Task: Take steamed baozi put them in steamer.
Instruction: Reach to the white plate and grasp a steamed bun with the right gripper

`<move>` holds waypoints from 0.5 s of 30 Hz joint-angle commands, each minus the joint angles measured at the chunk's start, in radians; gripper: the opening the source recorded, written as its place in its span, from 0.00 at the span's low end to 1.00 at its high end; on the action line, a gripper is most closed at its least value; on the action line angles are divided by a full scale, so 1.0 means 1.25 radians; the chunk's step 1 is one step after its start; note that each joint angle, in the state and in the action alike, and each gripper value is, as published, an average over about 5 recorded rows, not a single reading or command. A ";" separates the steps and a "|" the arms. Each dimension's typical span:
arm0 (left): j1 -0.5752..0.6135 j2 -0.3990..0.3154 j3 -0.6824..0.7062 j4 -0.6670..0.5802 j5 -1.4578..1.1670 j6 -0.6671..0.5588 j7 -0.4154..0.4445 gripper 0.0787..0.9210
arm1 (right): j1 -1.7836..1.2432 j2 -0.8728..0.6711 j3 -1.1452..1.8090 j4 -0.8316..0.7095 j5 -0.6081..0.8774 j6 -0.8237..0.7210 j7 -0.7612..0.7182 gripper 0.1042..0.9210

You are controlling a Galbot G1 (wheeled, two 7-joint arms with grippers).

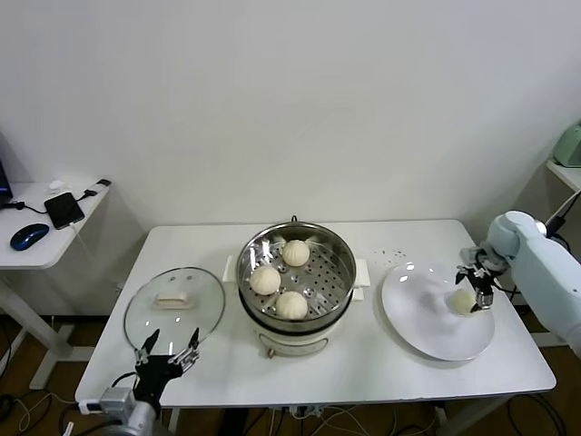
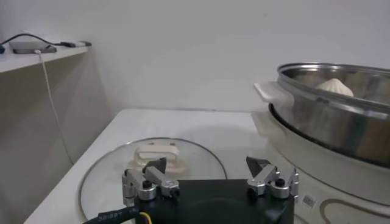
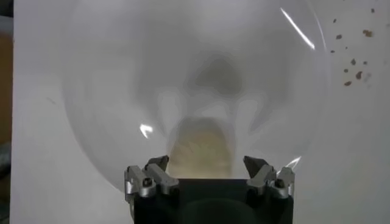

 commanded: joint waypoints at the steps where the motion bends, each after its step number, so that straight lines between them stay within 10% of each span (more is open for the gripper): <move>1: 0.000 0.002 0.001 0.001 0.001 -0.001 0.001 0.88 | -0.006 0.013 0.014 -0.029 -0.041 -0.001 0.024 0.88; 15: 0.002 0.001 0.001 0.002 0.002 -0.001 0.002 0.88 | -0.016 0.017 0.018 -0.023 -0.038 -0.013 0.012 0.88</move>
